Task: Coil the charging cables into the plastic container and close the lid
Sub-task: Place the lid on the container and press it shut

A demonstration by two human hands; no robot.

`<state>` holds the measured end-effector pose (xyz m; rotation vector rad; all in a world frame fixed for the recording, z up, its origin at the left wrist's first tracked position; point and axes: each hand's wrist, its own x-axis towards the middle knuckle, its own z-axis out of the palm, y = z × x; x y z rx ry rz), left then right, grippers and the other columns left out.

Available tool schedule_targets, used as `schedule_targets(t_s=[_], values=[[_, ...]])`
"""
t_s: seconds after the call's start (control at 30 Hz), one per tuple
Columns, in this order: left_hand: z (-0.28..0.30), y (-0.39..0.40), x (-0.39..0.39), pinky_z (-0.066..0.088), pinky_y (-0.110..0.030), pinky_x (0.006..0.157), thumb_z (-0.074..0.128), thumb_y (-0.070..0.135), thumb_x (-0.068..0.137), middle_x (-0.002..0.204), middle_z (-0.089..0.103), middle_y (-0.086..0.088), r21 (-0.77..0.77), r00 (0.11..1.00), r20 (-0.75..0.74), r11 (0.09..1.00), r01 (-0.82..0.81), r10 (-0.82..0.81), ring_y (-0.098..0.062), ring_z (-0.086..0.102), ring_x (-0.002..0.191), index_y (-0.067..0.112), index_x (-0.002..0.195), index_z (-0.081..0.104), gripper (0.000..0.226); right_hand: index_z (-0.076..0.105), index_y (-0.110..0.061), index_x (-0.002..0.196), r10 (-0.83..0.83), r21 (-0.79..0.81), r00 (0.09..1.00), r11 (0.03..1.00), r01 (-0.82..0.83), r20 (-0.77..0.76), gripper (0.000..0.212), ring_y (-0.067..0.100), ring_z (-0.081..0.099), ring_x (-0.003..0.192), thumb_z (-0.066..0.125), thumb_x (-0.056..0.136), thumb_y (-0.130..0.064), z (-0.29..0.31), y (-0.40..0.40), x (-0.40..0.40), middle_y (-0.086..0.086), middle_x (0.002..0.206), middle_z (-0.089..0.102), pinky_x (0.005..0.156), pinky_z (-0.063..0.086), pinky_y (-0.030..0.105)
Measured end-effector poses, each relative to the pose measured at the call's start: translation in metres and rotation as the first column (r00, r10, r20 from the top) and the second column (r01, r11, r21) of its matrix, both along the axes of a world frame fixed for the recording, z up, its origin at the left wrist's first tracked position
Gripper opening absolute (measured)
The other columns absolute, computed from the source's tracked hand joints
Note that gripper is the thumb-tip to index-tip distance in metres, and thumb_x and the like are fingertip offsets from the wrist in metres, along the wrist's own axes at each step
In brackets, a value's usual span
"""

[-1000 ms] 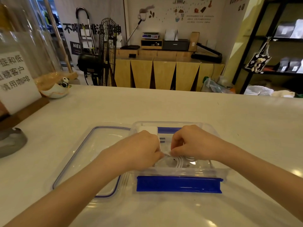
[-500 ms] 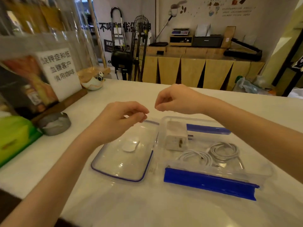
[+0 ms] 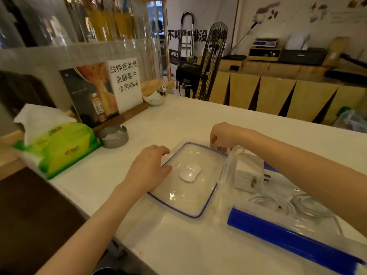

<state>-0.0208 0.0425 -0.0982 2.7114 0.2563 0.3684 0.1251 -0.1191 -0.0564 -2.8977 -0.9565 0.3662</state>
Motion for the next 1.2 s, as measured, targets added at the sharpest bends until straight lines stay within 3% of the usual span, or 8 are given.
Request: schedule_targets(t_s=[0.27,0.47,0.63,0.8,0.9,1.03,1.1,1.2], values=[[0.005,0.009,0.009,0.044,-0.025,0.077,0.057,0.024,0.086,0.099,0.066,-0.005,-0.292,0.997,-0.028,0.954,-0.074,0.069,-0.017,0.059,0.087,0.01,0.108,0.063,0.026,0.066,-0.004,0.103,-0.029,0.201,0.975,0.979,-0.016,0.222,0.022,0.028,0.061,0.089,0.052,0.086,-0.009,0.012,-0.013,0.005,0.014,0.102,0.068,0.081,0.053,0.038],[0.043,0.009,0.017,0.055,-0.019,0.055,0.039,0.029,0.094,0.082,0.072,-0.009,-0.755,0.995,0.045,0.649,0.094,-0.093,-0.011,0.069,0.062,0.006,0.096,0.065,0.034,0.063,-0.002,0.106,-0.176,0.515,0.94,0.857,0.0,0.293,0.024,0.024,0.058,0.093,0.047,0.09,-0.01,0.024,-0.033,-0.006,0.014,0.106,0.066,0.081,0.046,0.03],[0.093,-0.006,0.017,0.056,-0.02,0.063,0.044,0.026,0.092,0.084,0.072,0.0,-0.616,0.962,0.201,0.74,0.271,-0.185,-0.007,0.07,0.072,0.015,0.089,0.064,0.023,0.058,-0.006,0.104,-0.313,0.769,0.929,0.637,0.05,0.198,0.019,0.019,0.055,0.086,0.045,0.092,-0.013,0.033,-0.048,-0.019,0.007,0.096,0.061,0.076,0.047,0.03],[0.121,-0.039,0.0,0.053,-0.027,0.072,0.05,0.027,0.088,0.085,0.069,0.006,-0.231,0.866,0.341,0.861,0.454,-0.365,-0.007,0.065,0.081,0.03,0.089,0.063,0.013,0.064,-0.017,0.092,-0.36,0.896,0.933,0.407,0.179,-0.022,0.02,0.02,0.061,0.094,0.045,0.091,-0.011,0.05,-0.084,-0.034,0.003,0.096,0.066,0.088,0.05,0.035],[0.121,-0.058,-0.009,0.054,-0.031,0.074,0.054,0.027,0.086,0.09,0.072,0.004,-0.058,0.777,0.388,0.828,0.558,-0.496,-0.008,0.064,0.08,0.027,0.102,0.064,0.019,0.065,-0.024,0.079,-0.365,0.946,0.898,0.114,0.303,-0.244,0.029,0.017,0.064,0.093,0.042,0.091,-0.012,0.054,-0.115,-0.061,0.0,0.09,0.069,0.088,0.051,0.034],[0.108,-0.085,-0.012,0.048,-0.006,0.076,0.05,0.038,0.078,0.099,0.061,0.022,-0.039,0.679,0.399,0.728,0.684,-0.616,0.013,0.058,0.085,0.031,0.113,0.05,0.036,0.067,-0.017,0.089,-0.382,0.924,0.845,-0.079,0.375,-0.375,0.024,0.02,0.064,0.096,0.043,0.091,-0.021,0.047,-0.152,-0.098,0.003,0.091,0.069,0.088,0.05,0.034],[0.096,-0.098,-0.011,0.042,0.0,0.075,0.048,0.041,0.076,0.103,0.061,0.016,0.017,0.648,0.378,0.705,0.709,-0.661,0.009,0.057,0.088,0.029,0.116,0.048,0.042,0.067,-0.02,0.084,-0.421,0.914,0.816,-0.097,0.394,-0.397,0.025,0.017,0.063,0.095,0.045,0.091,-0.03,0.041,-0.165,-0.113,0.002,0.092,0.069,0.087,0.049,0.032],[0.078,-0.113,-0.006,0.046,-0.011,0.084,0.063,0.032,0.078,0.108,0.067,0.005,0.161,0.54,0.342,0.614,0.772,-0.769,-0.002,0.06,0.098,0.018,0.114,0.06,0.039,0.066,-0.022,0.086,-0.52,0.935,0.815,0.079,0.345,-0.257,0.021,-0.008,0.062,0.078,0.046,0.09,-0.031,0.03,-0.179,-0.134,-0.013,0.085,0.065,0.068,0.047,0.011]])
